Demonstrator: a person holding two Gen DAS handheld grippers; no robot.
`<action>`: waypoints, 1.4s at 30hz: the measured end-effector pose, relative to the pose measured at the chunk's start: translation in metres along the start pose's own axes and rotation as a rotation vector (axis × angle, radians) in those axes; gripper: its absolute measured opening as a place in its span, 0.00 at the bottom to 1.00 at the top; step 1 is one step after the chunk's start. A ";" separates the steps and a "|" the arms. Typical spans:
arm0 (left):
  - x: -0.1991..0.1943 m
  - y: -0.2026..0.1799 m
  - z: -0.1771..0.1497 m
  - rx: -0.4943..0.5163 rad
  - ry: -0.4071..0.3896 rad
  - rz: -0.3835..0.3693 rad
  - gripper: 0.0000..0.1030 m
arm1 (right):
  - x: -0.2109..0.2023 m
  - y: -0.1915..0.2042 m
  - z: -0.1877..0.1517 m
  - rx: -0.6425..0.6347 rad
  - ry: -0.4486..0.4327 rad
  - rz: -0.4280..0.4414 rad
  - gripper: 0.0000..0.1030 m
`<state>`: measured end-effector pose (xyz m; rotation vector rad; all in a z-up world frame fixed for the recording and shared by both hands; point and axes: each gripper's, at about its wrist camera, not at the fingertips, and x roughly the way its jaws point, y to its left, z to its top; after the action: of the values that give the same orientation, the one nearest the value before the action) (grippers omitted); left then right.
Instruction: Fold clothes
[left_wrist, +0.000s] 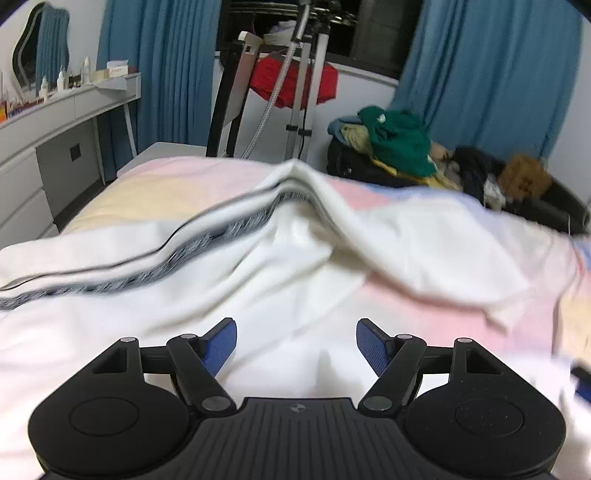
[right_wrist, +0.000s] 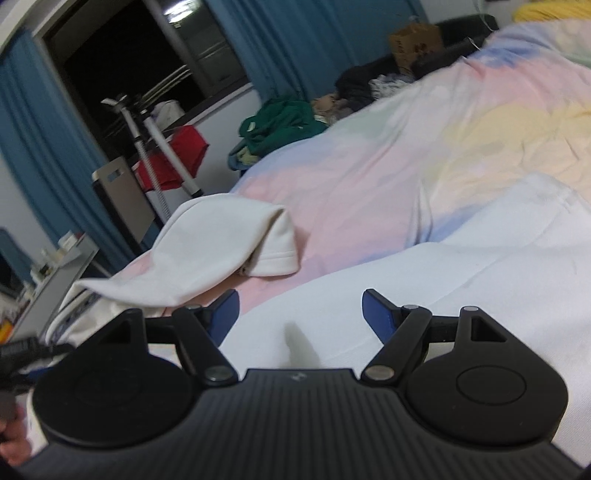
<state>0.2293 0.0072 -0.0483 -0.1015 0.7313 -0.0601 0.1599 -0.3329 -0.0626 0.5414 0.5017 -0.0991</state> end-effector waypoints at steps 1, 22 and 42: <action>-0.004 0.003 -0.007 0.019 0.002 -0.004 0.70 | -0.002 0.002 -0.002 -0.020 0.005 0.006 0.74; 0.026 0.059 -0.039 0.006 -0.150 0.143 0.51 | 0.158 0.045 0.038 -0.295 0.020 -0.128 0.50; -0.047 0.072 -0.014 -0.061 -0.448 0.076 0.00 | 0.032 0.063 0.154 -0.296 -0.134 -0.023 0.05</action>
<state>0.1864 0.0820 -0.0360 -0.1394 0.2891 0.0572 0.2678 -0.3570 0.0657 0.2377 0.3828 -0.0808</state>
